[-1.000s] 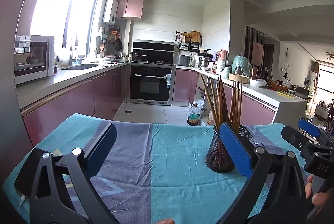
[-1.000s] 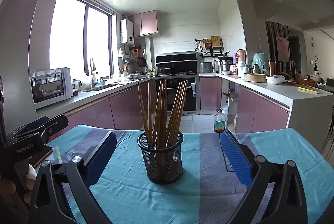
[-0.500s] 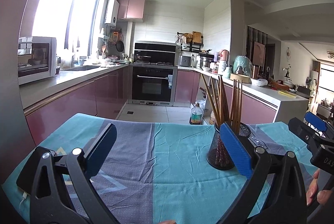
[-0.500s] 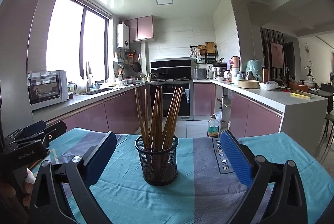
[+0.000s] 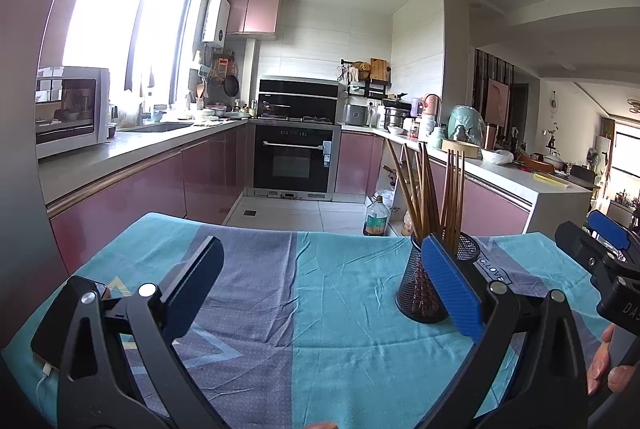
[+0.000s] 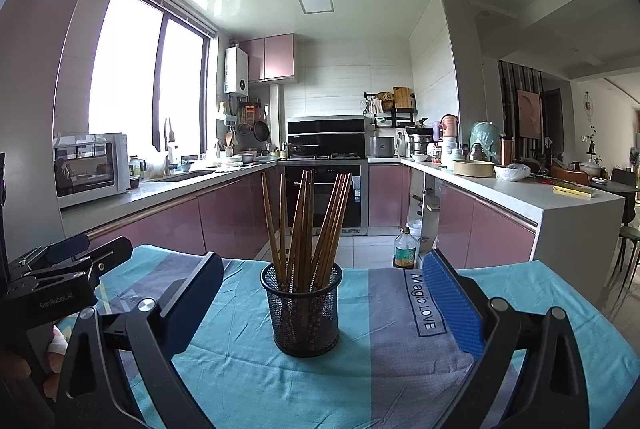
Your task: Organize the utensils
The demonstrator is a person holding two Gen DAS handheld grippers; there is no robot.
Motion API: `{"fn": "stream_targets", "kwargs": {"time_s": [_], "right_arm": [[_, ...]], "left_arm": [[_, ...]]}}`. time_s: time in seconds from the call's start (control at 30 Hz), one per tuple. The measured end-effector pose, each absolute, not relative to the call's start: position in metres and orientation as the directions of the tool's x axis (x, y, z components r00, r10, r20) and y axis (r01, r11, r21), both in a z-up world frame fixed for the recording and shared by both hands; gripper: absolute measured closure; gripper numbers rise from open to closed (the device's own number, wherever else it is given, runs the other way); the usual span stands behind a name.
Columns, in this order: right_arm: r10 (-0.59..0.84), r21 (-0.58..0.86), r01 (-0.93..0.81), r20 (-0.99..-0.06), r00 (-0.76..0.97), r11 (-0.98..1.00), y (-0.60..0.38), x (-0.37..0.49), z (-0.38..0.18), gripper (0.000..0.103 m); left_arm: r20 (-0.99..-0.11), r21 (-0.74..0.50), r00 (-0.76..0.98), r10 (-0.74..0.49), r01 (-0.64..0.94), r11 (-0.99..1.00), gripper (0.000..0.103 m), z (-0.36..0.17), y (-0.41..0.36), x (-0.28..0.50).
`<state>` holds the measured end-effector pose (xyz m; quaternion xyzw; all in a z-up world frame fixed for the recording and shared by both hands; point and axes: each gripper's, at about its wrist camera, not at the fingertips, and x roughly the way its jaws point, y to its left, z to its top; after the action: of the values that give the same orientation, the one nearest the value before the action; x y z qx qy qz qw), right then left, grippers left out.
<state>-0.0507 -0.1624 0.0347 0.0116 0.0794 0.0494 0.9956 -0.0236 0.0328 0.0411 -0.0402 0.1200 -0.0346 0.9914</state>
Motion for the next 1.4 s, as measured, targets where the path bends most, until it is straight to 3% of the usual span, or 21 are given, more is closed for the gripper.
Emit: {"fn": "stream_targets", "kwargs": {"time_s": [1.4], "right_arm": [[0.093, 0.043, -0.087, -0.158, 0.983, 0.995, -0.1669, -0.0516, 0.0361, 0.007]], "left_arm": [[-0.236, -0.085, 0.969, -0.074, 0.055, 0.995, 0.006, 0.0388, 0.0313, -0.0231]]}}
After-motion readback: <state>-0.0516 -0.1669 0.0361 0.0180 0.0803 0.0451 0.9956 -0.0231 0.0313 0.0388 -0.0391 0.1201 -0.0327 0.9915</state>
